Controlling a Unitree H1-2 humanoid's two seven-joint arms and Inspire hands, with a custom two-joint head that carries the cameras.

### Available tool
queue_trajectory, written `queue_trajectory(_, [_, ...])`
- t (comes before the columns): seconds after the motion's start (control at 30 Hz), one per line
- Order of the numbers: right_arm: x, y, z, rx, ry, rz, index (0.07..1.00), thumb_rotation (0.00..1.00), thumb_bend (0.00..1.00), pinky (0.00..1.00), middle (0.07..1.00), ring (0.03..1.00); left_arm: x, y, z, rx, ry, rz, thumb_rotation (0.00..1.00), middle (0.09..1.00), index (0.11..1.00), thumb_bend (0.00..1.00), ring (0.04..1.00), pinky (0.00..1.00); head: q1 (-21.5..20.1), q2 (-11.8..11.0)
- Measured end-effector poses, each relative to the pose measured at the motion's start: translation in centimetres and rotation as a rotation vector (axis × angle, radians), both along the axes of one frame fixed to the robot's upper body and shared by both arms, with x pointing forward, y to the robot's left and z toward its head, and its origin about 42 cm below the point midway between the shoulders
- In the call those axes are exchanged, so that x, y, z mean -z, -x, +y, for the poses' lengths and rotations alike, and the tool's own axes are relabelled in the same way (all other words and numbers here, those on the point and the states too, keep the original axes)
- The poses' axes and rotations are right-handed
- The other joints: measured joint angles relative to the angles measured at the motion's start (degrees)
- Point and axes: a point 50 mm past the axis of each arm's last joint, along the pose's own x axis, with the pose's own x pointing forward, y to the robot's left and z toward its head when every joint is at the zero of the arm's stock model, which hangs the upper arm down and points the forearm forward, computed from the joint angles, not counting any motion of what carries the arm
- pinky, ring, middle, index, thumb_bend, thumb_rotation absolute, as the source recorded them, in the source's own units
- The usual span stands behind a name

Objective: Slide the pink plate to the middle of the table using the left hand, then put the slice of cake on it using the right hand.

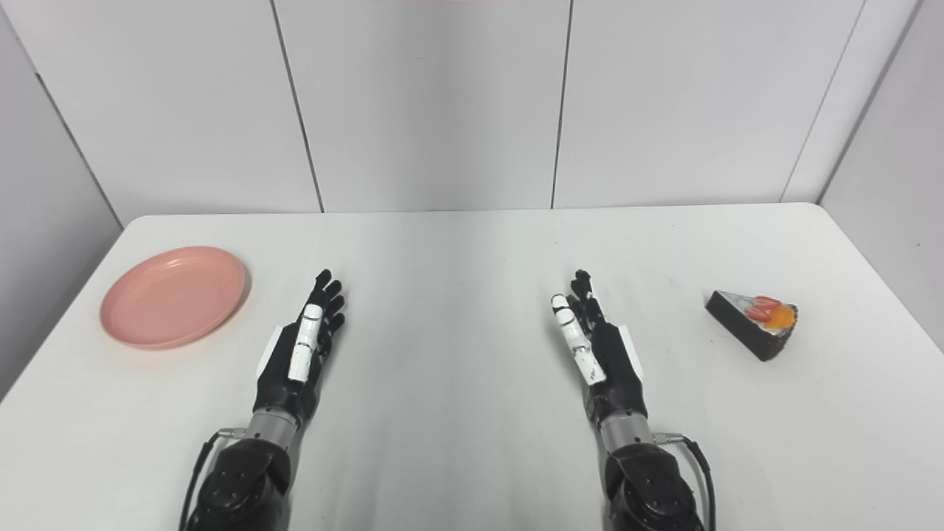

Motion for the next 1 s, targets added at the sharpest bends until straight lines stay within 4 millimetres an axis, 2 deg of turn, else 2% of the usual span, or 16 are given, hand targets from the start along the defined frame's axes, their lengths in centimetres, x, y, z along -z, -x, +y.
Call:
queue_trajectory(0.23, [0.1,0.0,0.0,0.001,0.006,0.003,0.997,0.79,0.48,0.97,0.989,0.964,0.1,-0.4,-0.3,0.011,-0.008,0.005,1.0,1.0,1.0,0.68,1.0,1.0,0.26,0.17])
queue_trajectory(0.37, [0.2,-0.1,-0.1,0.002,0.008,0.008,0.998,0.8,0.53,0.97,0.987,0.963,0.1,-0.6,-0.4,0.017,-0.011,0.008,1.0,1.0,1.0,0.69,1.0,1.0,0.0,0.96])
queue_trajectory(0.73, [0.1,-0.4,-0.2,-0.002,0.015,0.008,0.999,0.79,0.51,0.97,0.988,0.961,0.2,-0.8,-0.7,0.031,-0.022,0.004,1.0,1.0,1.0,0.69,1.0,1.0,0.35,1.49])
queue_trajectory(0.8, [0.1,-0.5,-0.3,-0.004,0.021,0.007,1.0,0.79,0.5,0.98,0.99,0.966,0.3,-0.9,-0.8,0.033,-0.036,0.001,1.0,1.0,1.0,0.69,1.0,1.0,3.76,0.53])
queue_trajectory(0.87, [0.1,-0.6,-0.5,-0.006,0.028,0.008,0.998,0.8,0.49,0.97,0.99,0.963,0.4,-1.1,-0.9,0.035,-0.038,-0.006,1.0,1.0,1.0,0.7,1.0,1.0,3.78,0.53])
queue_trajectory(0.93, [0.2,-0.7,-0.8,-0.008,0.034,0.005,0.995,0.8,0.49,0.97,0.989,0.962,0.5,-1.2,-1.2,0.031,-0.043,-0.009,1.0,1.0,1.0,0.71,1.0,1.0,10.17,-1.57])
queue_trajectory(1.0, [0.4,-0.7,-1.4,-0.015,0.034,-0.001,0.996,0.78,0.51,0.98,0.991,0.962,0.7,-1.4,-1.5,0.025,-0.041,-0.022,1.0,1.0,1.0,0.72,1.0,1.0,10.72,-1.76])
